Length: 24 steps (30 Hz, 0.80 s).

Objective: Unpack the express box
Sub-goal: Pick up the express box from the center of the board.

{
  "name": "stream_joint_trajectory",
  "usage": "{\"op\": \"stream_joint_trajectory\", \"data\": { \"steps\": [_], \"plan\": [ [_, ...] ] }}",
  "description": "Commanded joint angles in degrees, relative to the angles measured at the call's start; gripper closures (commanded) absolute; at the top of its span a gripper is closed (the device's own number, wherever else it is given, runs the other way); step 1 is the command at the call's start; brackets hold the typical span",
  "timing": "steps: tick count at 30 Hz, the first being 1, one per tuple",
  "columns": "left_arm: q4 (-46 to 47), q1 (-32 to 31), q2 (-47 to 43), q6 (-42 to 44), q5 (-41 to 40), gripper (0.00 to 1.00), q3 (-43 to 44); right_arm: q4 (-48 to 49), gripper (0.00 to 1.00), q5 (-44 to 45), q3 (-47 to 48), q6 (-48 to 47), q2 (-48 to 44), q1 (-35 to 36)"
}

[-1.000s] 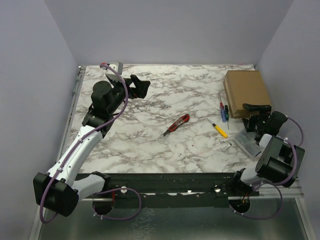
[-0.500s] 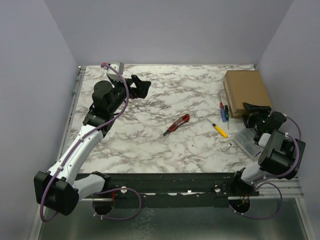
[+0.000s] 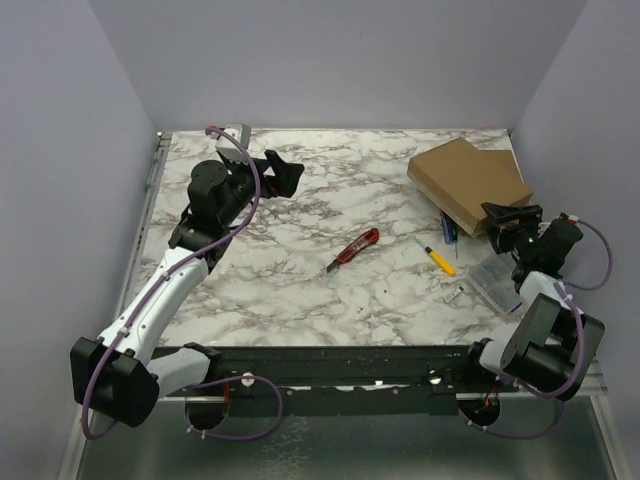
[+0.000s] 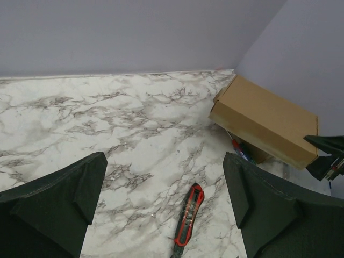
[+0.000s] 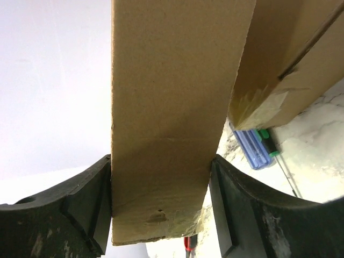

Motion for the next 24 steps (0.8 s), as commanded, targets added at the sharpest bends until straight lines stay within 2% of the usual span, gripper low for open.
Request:
{"op": "stream_joint_trajectory", "data": {
  "steps": [1,5,10,15,18,24],
  "plan": [
    [1.1,-0.2,1.2,-0.6,1.8,0.01,-0.4,-2.6,0.62,-7.5,2.5,-2.5,-2.5,1.2],
    [1.1,-0.2,1.8,-0.7,2.7,0.01,-0.2,-5.1,0.65,-9.1,5.7,-3.4,-2.8,6.3],
    [1.7,-0.2,2.6,1.1,3.9,0.01,-0.3,-7.2,0.65,-9.7,11.3,-4.6,1.3,18.3],
    [4.5,-1.1,2.8,3.1,10.6,0.01,0.2,-6.9,0.65,-9.3,14.9,-4.0,7.8,28.2],
    [6.3,-4.9,1.1,10.7,9.2,0.01,-2.7,-7.1,0.67,-10.6,18.0,-2.1,12.2,31.7],
    [4.5,-19.2,-4.8,37.9,-0.7,0.01,-10.5,-7.4,0.69,-11.0,21.7,0.2,15.8,37.8]
  ]
}}
